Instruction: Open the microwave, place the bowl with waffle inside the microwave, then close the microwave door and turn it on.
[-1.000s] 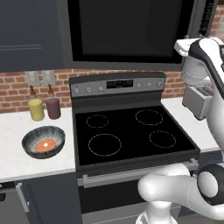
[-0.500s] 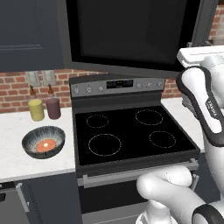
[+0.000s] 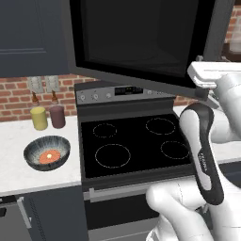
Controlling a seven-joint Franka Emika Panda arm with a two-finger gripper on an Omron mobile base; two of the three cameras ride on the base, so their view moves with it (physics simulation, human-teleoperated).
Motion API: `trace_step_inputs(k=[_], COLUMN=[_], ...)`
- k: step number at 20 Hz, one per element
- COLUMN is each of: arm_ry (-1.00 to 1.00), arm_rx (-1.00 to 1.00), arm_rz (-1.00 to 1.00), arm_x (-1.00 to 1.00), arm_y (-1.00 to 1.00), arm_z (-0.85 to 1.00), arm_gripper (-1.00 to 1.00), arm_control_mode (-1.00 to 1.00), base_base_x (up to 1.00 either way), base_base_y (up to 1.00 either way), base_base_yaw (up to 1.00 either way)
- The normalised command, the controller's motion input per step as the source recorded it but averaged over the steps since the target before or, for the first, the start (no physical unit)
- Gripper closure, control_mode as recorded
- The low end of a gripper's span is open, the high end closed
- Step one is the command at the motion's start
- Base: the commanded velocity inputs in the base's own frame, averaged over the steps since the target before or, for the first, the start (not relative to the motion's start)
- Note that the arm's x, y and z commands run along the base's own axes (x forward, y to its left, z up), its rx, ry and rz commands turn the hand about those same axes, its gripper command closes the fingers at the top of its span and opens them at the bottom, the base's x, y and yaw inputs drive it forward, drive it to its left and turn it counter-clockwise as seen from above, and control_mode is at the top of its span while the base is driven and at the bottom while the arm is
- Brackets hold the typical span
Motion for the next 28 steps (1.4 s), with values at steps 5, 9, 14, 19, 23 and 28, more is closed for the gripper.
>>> trace_step_inputs(k=[5, 9, 14, 19, 23, 28], arm_ry=[0.03, 0.06, 0.0, -0.06, -0.12, 0.0], arm_rx=[0.29, 0.31, 0.31, 0.27, 0.14, 0.1], arm_rz=[0.0, 0.0, 0.07, 0.29, 0.26, 0.21], arm_x=[-1.0, -0.95, -0.87, -0.52, -0.23, -0.17], arm_y=[-0.66, -0.78, -0.79, -0.17, 0.04, 0.0], arm_z=[0.41, 0.46, 0.14, -0.15, -0.23, 0.0], arm_gripper=[-1.0, -1.0, -1.0, -1.0, -1.0, -1.0], arm_control_mode=[-1.0, -1.0, -1.0, -1.0, -1.0, -1.0], base_base_x=[0.0, 0.0, 0.0, 0.0, 0.0, 0.0], base_base_y=[0.0, 0.0, 0.0, 0.0, 0.0, 0.0], base_base_yaw=[0.0, 0.0, 0.0, 0.0, 0.0, 0.0])
